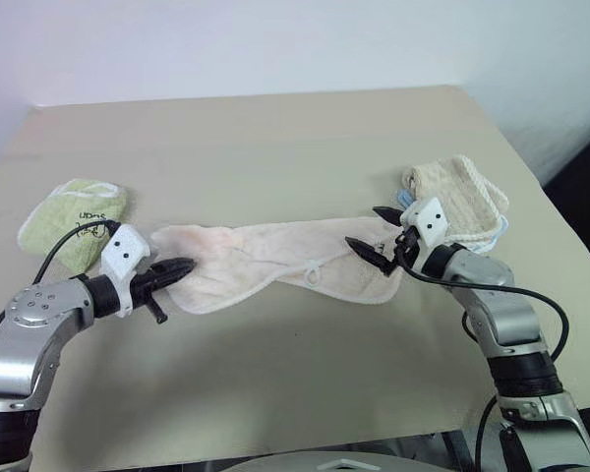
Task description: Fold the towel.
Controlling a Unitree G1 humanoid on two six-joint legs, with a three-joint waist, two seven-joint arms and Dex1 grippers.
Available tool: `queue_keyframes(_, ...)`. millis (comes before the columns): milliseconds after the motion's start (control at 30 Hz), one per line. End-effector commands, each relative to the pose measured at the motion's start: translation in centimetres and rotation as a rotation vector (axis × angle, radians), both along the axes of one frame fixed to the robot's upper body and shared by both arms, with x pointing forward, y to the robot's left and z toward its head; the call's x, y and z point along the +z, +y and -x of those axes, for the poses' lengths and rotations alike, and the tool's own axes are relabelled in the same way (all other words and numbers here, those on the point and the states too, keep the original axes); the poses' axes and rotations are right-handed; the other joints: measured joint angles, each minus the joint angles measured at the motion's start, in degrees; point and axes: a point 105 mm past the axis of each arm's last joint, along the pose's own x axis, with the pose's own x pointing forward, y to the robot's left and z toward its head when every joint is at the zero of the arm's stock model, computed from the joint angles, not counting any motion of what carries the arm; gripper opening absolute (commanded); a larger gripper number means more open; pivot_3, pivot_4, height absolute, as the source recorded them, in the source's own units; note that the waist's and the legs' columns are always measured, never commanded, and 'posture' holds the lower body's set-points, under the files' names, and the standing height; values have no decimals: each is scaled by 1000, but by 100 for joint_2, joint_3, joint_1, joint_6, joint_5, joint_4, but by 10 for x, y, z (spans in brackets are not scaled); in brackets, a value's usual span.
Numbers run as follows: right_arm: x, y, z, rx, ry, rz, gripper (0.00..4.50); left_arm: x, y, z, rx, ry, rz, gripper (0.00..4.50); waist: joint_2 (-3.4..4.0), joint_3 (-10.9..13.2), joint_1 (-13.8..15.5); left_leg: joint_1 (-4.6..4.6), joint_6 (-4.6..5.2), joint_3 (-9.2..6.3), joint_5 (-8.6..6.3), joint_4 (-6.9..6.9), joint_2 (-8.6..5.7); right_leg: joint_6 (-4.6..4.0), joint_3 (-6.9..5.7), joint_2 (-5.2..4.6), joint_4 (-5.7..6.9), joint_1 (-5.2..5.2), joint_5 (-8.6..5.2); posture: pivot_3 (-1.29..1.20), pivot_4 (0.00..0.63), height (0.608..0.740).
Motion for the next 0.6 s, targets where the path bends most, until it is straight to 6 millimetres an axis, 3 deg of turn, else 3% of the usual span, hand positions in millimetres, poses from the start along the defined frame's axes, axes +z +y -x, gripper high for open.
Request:
queue_keyframes(33, 8, 8, 2, 31, -40, -7, 4497, 10, 4, 16, -153, 19, -67, 407, 0, 0, 3, -2, 0, 2, 0, -7, 0, 0, 0, 1, 0, -9, 0, 0, 150, 731)
queue_keyframes(100, 7, 6, 3, 30, -37, -5, 4500, 9, 4, 24, -216, 59, -77, 786, 3, 2, 23, -9, 0, 2, 0, -16, 0, -1, 0, 2, -3, -20, 0, 0, 150, 731)
queue_keyframes(233, 7, 0, 5, 12, -34, 3, 4500, 4, 5, 34, -380, 140, -166, 2110, 3, 2, 26, -13, 0, 2, 0, -15, -1, -2, -1, -1, -15, -14, 0, 0, 150, 731)
queue_keyframes(467, 8, -4, 9, -11, -38, 6, 4500, -5, -7, 20, -533, 103, -289, 4472, 3, 2, 19, -12, 0, 4, 1, -15, 0, -1, -1, 2, -12, -16, 1, 0, 150, 731)
queue_keyframes(600, 8, -4, 11, -18, -38, 6, 4500, -12, -18, 11, -593, 78, -347, 4472, 3, 2, 13, -11, 1, 8, 1, -15, 0, 1, 2, 3, -11, -16, 3, 0, 150, 731)
